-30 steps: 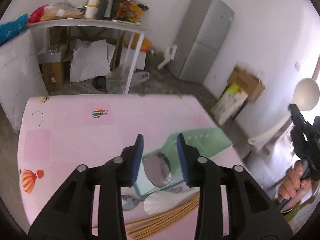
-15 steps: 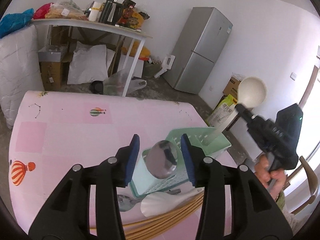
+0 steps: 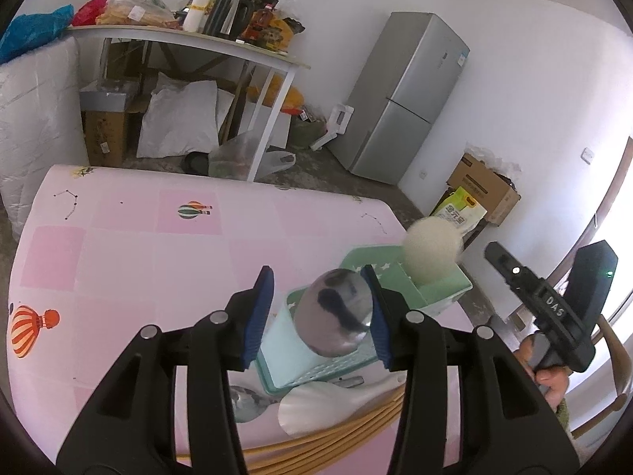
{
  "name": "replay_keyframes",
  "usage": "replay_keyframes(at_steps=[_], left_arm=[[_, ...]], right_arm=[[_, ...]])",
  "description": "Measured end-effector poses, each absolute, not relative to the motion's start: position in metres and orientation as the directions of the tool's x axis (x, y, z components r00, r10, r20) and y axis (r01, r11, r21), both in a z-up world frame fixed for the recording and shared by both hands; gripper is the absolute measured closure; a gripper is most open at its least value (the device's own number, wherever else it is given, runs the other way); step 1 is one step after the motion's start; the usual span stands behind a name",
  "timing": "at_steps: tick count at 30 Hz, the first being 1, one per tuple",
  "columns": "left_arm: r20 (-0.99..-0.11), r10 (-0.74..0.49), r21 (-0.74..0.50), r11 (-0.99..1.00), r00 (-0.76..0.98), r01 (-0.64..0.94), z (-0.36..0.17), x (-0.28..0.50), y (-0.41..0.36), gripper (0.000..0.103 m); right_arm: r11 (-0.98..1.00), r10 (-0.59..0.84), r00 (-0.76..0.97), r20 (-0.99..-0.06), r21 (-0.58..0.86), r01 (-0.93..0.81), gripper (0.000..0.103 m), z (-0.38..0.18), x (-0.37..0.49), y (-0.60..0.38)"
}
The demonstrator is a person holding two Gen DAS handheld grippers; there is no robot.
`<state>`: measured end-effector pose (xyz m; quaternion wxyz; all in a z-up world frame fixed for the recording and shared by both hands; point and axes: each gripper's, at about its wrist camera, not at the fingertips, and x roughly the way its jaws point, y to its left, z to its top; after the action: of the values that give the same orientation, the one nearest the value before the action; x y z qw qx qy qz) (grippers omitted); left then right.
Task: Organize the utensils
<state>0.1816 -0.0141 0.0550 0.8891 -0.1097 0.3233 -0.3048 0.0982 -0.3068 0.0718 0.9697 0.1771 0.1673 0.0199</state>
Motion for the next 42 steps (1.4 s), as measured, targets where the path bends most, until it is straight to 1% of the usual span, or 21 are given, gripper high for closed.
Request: replay_keyframes(at_steps=[5,9,12,17,19,23,25,29,35,38,42], left_arm=[[-0.482,-0.611,-0.389,0.792,0.628,0.471,0.059,0.176,-0.009,0.060],[-0.449,-0.612,-0.383,0.790,0.651,0.479,0.066,0.168,-0.004,0.058],[-0.426,-0.610,-0.372,0.791,0.668,0.485,0.070,0.158,0.001,0.056],[-0.412,-0.605,-0.363,0.795,0.682,0.486,0.066,0.131,0.012,0.055],[-0.433,-0.612,-0.359,0.790,0.661,0.497,0.057,0.118,0.013,0.055],[-0.524,-0.597,-0.336,0.800,0.607,0.497,0.027,0.104,0.006,0.056],[-0.571,-0.604,-0.355,0.792,0.555,0.497,0.011,0.104,-0.001,0.057],[-0.635,-0.617,-0.412,0.780,0.465,0.472,-0.023,0.120,-0.013,0.057],[-0.675,-0.600,-0.432,0.794,0.429,0.429,-0.050,0.149,-0.023,0.057],[-0.695,-0.616,-0.463,0.778,0.371,0.425,-0.064,0.155,-0.026,0.060],[-0.674,-0.667,-0.513,0.733,0.319,0.447,-0.067,0.145,-0.022,0.061]], right_arm=[[0.933,0.072,0.950,-0.303,0.358,0.043,0.066,0.077,0.080,-0.311],[0.935,0.057,0.950,-0.307,0.350,0.057,0.066,0.075,0.062,-0.309],[0.938,0.052,0.943,-0.330,0.340,0.067,0.065,0.068,0.051,-0.305],[0.941,0.079,0.910,-0.406,0.333,0.067,0.061,0.043,0.036,-0.293],[0.934,0.109,0.887,-0.450,0.352,0.064,0.061,0.027,0.030,-0.288],[0.921,0.147,0.850,-0.506,0.383,0.069,0.061,0.002,0.024,-0.278],[0.912,0.162,0.838,-0.520,0.404,0.074,0.061,-0.009,0.020,-0.275],[0.903,0.194,0.818,-0.541,0.424,0.067,0.061,-0.022,0.018,-0.266],[0.903,0.212,0.810,-0.547,0.426,0.052,0.061,-0.026,0.016,-0.261],[0.900,0.221,0.802,-0.556,0.433,0.052,0.061,-0.030,0.017,-0.261],[0.894,0.235,0.790,-0.567,0.445,0.053,0.061,-0.038,0.018,-0.260]])
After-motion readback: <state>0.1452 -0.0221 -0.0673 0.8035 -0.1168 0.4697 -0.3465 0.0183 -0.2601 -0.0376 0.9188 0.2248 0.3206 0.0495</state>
